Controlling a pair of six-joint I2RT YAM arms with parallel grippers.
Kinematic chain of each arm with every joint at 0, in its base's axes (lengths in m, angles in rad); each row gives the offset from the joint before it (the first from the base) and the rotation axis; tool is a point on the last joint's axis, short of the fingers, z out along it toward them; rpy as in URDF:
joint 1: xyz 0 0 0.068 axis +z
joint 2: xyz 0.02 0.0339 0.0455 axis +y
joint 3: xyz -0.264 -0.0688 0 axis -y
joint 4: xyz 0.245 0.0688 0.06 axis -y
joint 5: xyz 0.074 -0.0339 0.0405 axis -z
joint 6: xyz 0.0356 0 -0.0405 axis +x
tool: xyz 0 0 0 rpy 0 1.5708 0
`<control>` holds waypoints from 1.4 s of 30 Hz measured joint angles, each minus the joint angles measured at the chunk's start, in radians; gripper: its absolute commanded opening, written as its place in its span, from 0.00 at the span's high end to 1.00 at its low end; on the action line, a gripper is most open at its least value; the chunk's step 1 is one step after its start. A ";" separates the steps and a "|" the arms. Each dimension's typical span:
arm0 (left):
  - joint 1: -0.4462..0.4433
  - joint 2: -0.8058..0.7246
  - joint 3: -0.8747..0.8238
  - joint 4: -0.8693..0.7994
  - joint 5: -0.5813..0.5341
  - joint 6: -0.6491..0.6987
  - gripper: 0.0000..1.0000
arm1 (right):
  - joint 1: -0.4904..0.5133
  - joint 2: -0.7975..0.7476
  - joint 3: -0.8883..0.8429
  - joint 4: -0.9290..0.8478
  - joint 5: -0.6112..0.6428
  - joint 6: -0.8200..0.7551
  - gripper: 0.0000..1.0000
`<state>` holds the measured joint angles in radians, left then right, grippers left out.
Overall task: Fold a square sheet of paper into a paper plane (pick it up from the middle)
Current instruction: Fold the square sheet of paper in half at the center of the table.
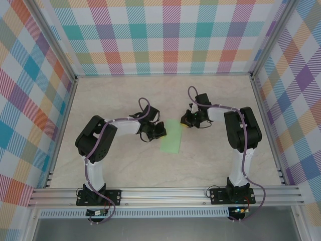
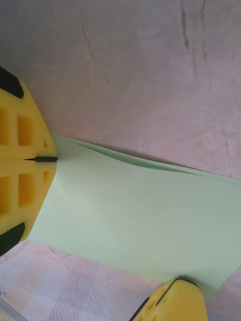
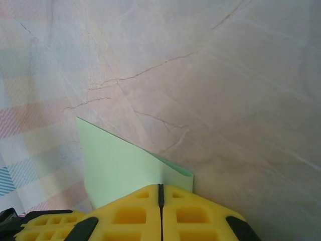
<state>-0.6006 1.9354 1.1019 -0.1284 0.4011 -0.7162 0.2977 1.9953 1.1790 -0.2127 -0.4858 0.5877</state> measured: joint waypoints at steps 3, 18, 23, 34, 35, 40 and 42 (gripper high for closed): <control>0.000 0.000 0.000 0.000 0.000 0.000 1.00 | -0.004 -0.001 0.034 -0.023 -0.006 -0.001 0.93; 0.000 0.000 0.000 0.000 0.000 0.003 1.00 | 0.088 -0.162 -0.152 0.109 -0.102 0.063 0.92; 0.000 0.000 0.000 0.000 0.000 0.004 1.00 | 0.098 -0.110 -0.181 0.114 -0.061 0.061 0.94; 0.000 0.000 0.000 0.000 0.000 0.007 1.00 | 0.085 -0.107 -0.188 0.099 -0.037 0.054 0.93; 0.000 0.000 0.000 0.000 0.000 0.007 1.00 | 0.082 -0.113 -0.185 0.094 -0.038 0.052 0.93; 0.000 0.000 0.000 0.000 0.000 0.007 1.00 | 0.050 -0.116 -0.127 0.090 -0.040 0.051 0.93; 0.000 0.000 0.000 0.000 0.000 0.007 1.00 | 0.042 -0.106 -0.101 0.099 -0.044 0.052 0.93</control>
<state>-0.6006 1.9350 1.1019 -0.1284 0.4007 -0.7090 0.3397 1.8893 1.0779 -0.1139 -0.5301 0.6395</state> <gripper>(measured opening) 0.039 0.073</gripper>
